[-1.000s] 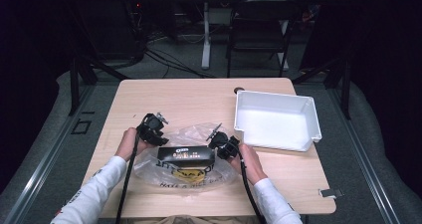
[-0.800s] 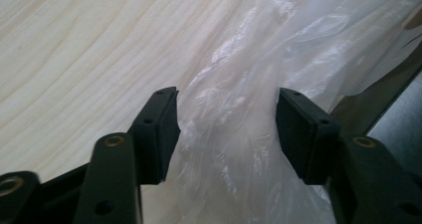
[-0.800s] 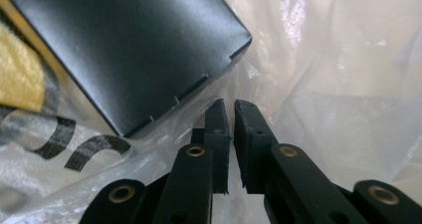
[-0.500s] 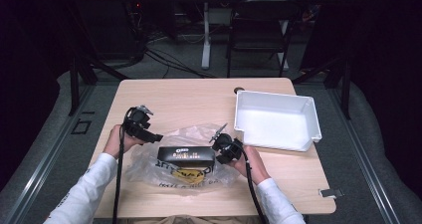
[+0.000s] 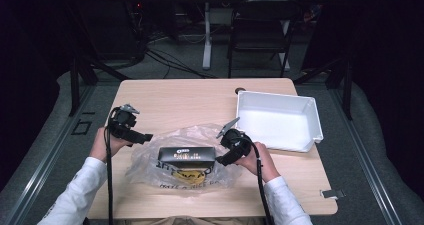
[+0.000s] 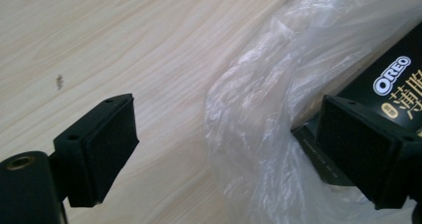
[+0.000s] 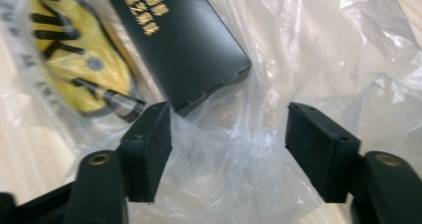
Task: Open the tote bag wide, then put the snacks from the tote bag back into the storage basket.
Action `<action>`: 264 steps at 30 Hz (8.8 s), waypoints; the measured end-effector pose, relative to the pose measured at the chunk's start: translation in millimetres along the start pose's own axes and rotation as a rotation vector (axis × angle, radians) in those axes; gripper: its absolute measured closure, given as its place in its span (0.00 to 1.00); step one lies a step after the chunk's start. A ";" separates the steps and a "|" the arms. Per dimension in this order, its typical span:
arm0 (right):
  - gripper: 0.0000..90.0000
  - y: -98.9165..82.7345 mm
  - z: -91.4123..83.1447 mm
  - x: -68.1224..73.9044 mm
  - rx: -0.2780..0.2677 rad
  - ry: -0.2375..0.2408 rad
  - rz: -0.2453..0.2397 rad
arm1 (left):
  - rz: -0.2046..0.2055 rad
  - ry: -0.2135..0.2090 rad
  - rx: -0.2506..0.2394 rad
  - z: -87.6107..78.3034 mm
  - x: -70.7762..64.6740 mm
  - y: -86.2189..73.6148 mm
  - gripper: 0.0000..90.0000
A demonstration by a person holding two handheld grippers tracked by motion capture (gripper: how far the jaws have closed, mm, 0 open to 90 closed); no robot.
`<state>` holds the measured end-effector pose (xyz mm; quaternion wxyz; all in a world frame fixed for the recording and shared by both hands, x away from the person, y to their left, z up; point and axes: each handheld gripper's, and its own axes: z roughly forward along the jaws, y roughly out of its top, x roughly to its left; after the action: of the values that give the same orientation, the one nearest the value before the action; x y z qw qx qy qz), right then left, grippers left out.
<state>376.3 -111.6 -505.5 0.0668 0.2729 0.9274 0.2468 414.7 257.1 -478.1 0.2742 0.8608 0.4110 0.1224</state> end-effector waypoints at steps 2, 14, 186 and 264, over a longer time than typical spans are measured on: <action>0.31 -0.1 -1.5 0.2 -0.010 0.014 0.000 | -0.015 0.009 -0.009 -3.1 1.5 -3.6 0.10; 0.16 4.3 -0.7 8.5 0.030 0.024 -0.108 | -0.068 0.109 -0.038 -5.2 10.4 -27.1 0.08; 0.42 -28.3 -137.6 -123.7 0.159 -0.085 -0.187 | -0.093 0.076 0.054 16.0 16.0 -35.9 0.06; 0.97 -21.2 -48.1 -154.6 0.005 -0.187 0.148 | -0.086 0.082 0.055 15.2 15.5 -36.6 0.06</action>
<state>484.0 -230.6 -475.8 0.1342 0.3625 0.8951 0.2221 407.6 282.2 -511.7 0.2384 0.8439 0.4614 0.1344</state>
